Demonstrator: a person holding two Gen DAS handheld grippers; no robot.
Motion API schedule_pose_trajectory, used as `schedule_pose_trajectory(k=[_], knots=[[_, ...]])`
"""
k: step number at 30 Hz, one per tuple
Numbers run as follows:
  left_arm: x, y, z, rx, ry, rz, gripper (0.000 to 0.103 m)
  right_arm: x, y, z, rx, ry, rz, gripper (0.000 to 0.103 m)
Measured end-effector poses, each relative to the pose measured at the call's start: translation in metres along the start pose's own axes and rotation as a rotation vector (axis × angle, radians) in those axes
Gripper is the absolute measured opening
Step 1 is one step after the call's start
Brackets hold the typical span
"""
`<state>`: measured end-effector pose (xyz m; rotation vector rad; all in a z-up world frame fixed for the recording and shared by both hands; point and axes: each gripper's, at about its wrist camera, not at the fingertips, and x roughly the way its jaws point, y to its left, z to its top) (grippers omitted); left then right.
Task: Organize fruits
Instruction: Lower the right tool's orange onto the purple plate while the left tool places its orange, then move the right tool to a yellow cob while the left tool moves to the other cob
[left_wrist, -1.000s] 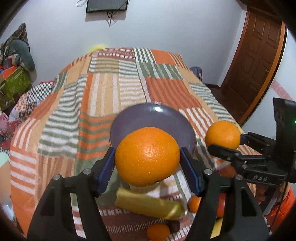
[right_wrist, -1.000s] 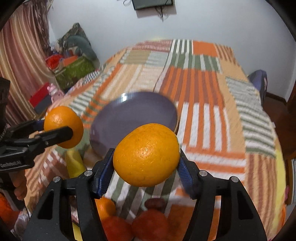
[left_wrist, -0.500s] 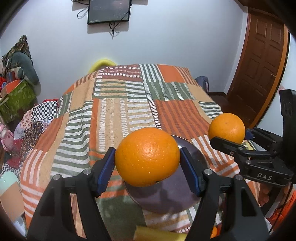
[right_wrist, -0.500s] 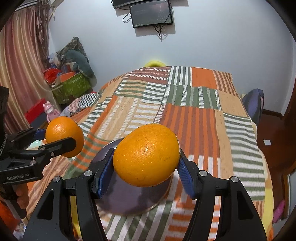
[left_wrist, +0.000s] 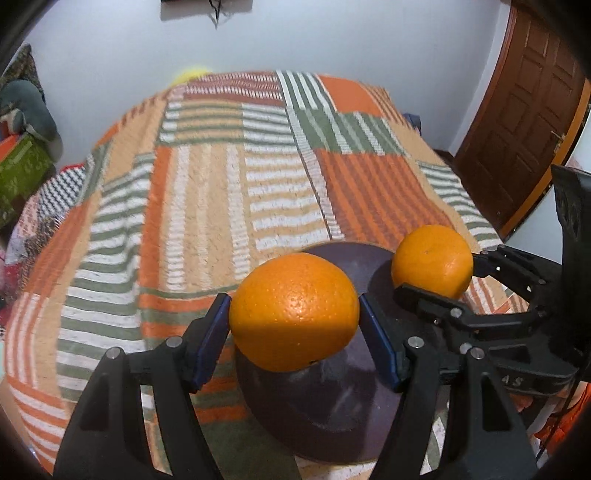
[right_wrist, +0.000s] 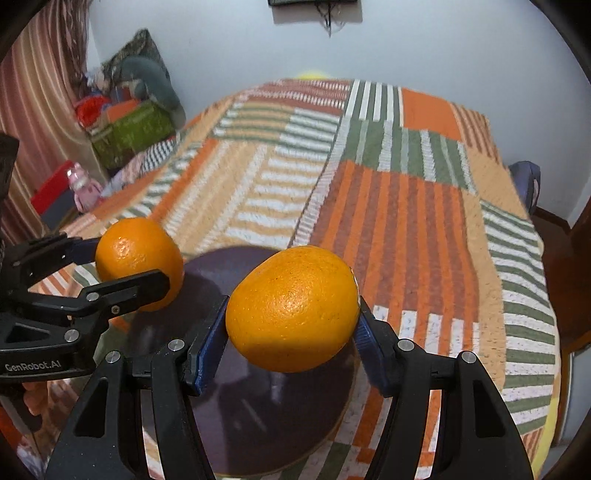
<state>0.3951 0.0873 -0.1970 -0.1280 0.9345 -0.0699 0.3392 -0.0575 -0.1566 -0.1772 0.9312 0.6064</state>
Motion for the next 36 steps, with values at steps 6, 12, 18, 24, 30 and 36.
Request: schedule_pose_trajectory(k=[6,12,18,24,30,36], knots=[[0.03,0.008,-0.002,-0.043,0.064,-0.059,0.069,0.022,-0.009,-0.004,-0.003,0.098,0.03,0.061],[0.034,-0.001,-0.001,-0.008,0.074,-0.032,0.069,0.025,-0.003,-0.007,-0.031,0.134,0.056,0.061],[0.012,-0.007,-0.002,0.036,0.047,-0.034,0.077,0.021,0.002,-0.01,-0.06,0.138,0.014,0.068],[-0.026,-0.005,0.002,0.025,-0.015,0.001,0.083,-0.015,-0.002,-0.006,-0.037,0.022,-0.016,0.09],[-0.066,-0.014,-0.011,0.065,-0.065,0.055,0.083,-0.056,0.0,-0.008,-0.013,-0.046,-0.033,0.09],[-0.105,-0.021,-0.043,0.087,-0.069,0.06,0.083,-0.102,0.01,-0.025,-0.032,-0.11,-0.081,0.09]])
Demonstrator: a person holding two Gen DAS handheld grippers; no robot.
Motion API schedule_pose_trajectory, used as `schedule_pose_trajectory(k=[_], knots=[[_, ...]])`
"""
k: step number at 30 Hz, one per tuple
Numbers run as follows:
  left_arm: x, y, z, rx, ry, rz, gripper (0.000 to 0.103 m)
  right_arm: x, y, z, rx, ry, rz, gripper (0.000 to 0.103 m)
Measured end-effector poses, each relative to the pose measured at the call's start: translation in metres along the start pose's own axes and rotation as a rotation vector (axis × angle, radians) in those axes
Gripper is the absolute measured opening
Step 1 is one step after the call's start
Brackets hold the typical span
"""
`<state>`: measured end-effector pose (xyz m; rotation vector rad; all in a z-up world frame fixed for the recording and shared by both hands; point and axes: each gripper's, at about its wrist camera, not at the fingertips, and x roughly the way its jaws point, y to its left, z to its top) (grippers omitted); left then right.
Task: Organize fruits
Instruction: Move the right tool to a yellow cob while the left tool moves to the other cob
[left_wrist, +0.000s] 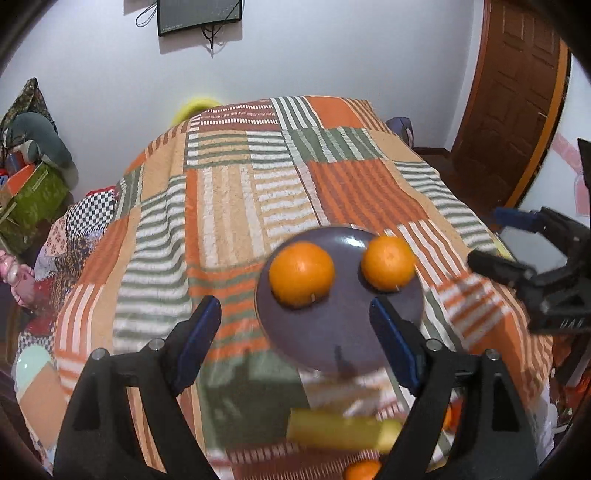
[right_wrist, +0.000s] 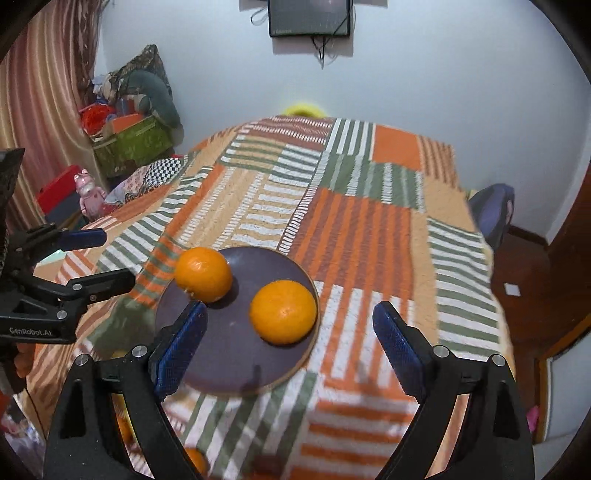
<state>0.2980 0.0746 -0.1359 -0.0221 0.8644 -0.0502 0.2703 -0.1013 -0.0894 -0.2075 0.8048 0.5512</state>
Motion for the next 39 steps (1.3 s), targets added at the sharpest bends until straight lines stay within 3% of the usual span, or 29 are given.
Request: schedule_pose_trajectory(k=[6,14,20,27,34,37,39], knots=[[-0.024,-0.007,-0.053,-0.01,0.054,-0.019,0.083,-0.037,0.005,-0.034,-0.004,-0.019,-0.041,0.09],[-0.025,-0.032,-0.127,0.026,0.158,-0.025,0.083,-0.05,0.005,-0.111,0.033,0.079,-0.098,0.09],[-0.017,-0.053,-0.162,0.048,0.234,-0.087,0.083,-0.051,0.004,-0.152,0.083,0.141,-0.145,0.09],[-0.022,-0.079,-0.172,0.099,0.231,-0.065,0.083,-0.047,0.005,-0.169,0.127,0.183,-0.114,0.09],[-0.026,-0.102,-0.174,0.116,0.237,-0.138,0.083,-0.052,0.003,-0.169,0.09,0.167,-0.211,0.09],[-0.025,-0.115,-0.173,0.118,0.24,-0.206,0.083,-0.057,-0.005,-0.169,0.098,0.161,-0.239,0.09],[-0.024,-0.128,-0.172,0.134,0.242,-0.246,0.083,-0.06,-0.009,-0.17,0.116,0.16,-0.207,0.09]])
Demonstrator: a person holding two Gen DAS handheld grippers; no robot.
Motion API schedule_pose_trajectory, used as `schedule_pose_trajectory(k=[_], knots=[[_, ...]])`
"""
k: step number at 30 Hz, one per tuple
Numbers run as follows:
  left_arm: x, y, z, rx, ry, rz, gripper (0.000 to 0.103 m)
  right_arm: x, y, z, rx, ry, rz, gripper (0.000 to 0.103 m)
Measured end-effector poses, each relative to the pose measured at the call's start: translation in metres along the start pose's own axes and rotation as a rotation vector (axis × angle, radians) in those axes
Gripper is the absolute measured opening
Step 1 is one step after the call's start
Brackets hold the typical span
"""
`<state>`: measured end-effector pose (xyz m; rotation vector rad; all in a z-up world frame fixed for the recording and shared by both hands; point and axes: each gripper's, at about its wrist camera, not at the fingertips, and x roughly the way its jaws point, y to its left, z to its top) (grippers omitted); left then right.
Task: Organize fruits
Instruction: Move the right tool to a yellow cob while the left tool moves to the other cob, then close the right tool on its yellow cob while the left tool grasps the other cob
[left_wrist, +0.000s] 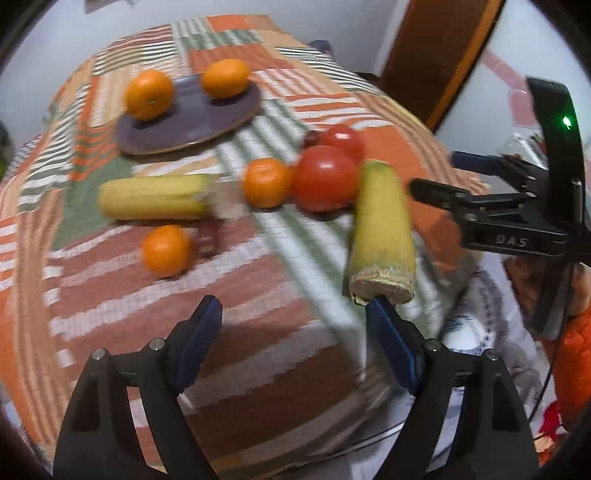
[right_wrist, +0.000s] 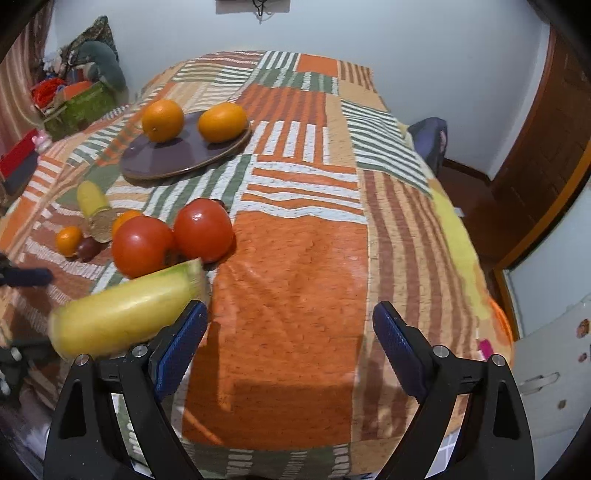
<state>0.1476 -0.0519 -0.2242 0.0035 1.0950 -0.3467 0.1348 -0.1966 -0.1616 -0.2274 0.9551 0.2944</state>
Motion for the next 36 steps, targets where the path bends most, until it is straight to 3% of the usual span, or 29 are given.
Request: schedule_pose_trajectory(k=[7,14,17,22,27,31,34,36], knots=[[0.0,-0.014,0.003,0.032,-0.021,0.015,0.083,-0.016,0.012,-0.001,0.032,-0.02,0.069,0.09],[-0.037,0.038,-0.002,-0.081,-0.106,0.106,0.083,-0.017,0.047,0.002,0.021,-0.002,0.198,0.09],[-0.042,0.066,-0.003,-0.131,-0.11,0.156,0.083,-0.008,0.065,0.001,-0.017,0.018,0.195,0.09],[-0.034,0.083,0.004,-0.179,-0.098,0.146,0.083,0.006,0.075,-0.005,-0.036,0.043,0.174,0.09],[-0.011,0.073,0.024,-0.146,-0.094,0.159,0.083,0.007,0.064,-0.007,-0.014,0.044,0.217,0.079],[0.009,0.071,0.039,-0.134,-0.081,0.193,0.083,-0.001,0.062,-0.013,-0.047,0.022,0.193,0.07],[0.016,0.08,0.045,-0.15,-0.074,0.192,0.072,-0.006,0.054,-0.015,-0.041,0.015,0.201,0.062],[0.014,0.088,0.046,-0.174,-0.075,0.127,0.063,-0.009,0.049,-0.017,-0.038,0.01,0.195,0.055]])
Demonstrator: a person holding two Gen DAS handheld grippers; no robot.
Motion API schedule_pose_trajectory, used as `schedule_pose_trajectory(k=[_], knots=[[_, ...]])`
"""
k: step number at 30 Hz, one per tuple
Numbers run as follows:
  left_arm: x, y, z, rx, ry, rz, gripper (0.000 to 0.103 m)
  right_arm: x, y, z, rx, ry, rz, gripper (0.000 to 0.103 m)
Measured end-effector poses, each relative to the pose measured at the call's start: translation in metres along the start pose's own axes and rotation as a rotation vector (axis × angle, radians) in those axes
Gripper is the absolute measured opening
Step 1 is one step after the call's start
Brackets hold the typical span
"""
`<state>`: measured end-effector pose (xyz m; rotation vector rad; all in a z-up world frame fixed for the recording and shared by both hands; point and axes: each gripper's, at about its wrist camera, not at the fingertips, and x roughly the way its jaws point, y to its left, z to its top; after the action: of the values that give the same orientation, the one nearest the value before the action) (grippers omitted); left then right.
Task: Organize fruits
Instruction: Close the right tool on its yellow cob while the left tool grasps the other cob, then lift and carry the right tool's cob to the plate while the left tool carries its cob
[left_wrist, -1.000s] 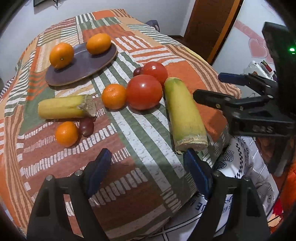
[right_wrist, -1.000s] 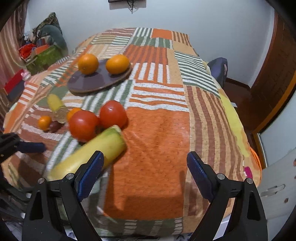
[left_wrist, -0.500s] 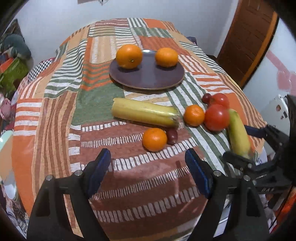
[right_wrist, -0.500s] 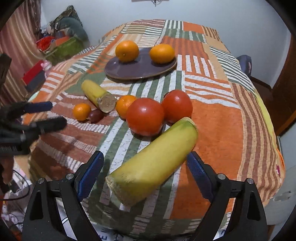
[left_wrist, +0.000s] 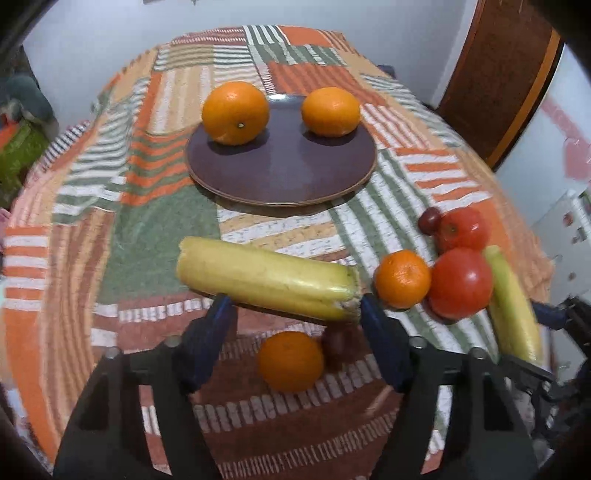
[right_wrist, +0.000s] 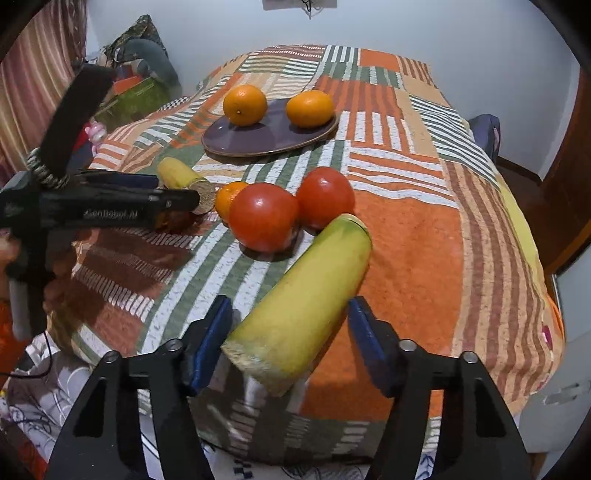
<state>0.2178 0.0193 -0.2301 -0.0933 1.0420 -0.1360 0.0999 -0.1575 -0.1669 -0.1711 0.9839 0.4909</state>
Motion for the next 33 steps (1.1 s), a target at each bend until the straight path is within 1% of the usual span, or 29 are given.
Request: schedule_pose_trajectory(k=[1,2,5,6,9,11,12,14,16,18,21,23,27,30,33], knots=[[-0.001,0.003,0.001,-0.01,-0.002,-0.016,0.056,-0.002,-0.003,-0.001,0.002,-0.003,-0.007,0.053],[-0.003,0.006,0.001,-0.01,-0.005,-0.014,0.049,-0.003,-0.006,-0.002,0.009,-0.005,-0.012,0.05],[-0.008,0.022,-0.001,-0.016,-0.012,0.042,0.039,-0.005,-0.016,-0.005,0.034,-0.003,-0.027,0.04],[-0.01,0.027,-0.002,-0.024,-0.01,0.049,0.039,-0.004,-0.02,-0.006,0.042,0.0,-0.036,0.038],[-0.015,0.056,-0.007,-0.071,0.003,0.063,0.038,-0.001,-0.032,-0.007,0.073,0.008,-0.035,0.036],[-0.018,0.074,-0.011,-0.104,0.007,0.092,0.038,0.002,-0.036,-0.007,0.083,0.01,-0.033,0.036],[-0.02,0.082,-0.013,-0.119,0.01,0.096,0.038,0.003,-0.037,-0.007,0.082,0.011,-0.038,0.036],[-0.022,0.094,-0.016,-0.143,0.026,0.079,0.038,0.004,-0.037,-0.006,0.077,0.014,-0.043,0.036],[-0.029,0.096,-0.016,-0.139,0.019,0.091,0.038,0.004,-0.039,-0.006,0.085,0.018,-0.037,0.036],[-0.038,0.092,-0.013,-0.117,-0.014,0.103,0.039,0.003,-0.042,-0.004,0.099,0.017,-0.025,0.036],[-0.045,0.088,-0.006,-0.112,-0.041,0.082,0.04,0.005,-0.045,-0.001,0.102,0.011,-0.022,0.036],[-0.038,0.086,0.003,-0.12,-0.038,0.085,0.047,0.009,-0.046,0.002,0.1,0.014,-0.027,0.036],[-0.011,0.091,0.021,-0.156,-0.002,0.115,0.048,0.018,-0.047,0.009,0.092,0.017,-0.032,0.036],[0.009,0.099,0.031,-0.205,0.033,0.092,0.05,0.026,-0.051,0.013,0.097,0.026,-0.026,0.036],[0.025,0.102,0.039,-0.21,0.055,0.104,0.05,0.028,-0.057,0.013,0.121,0.017,-0.002,0.035]])
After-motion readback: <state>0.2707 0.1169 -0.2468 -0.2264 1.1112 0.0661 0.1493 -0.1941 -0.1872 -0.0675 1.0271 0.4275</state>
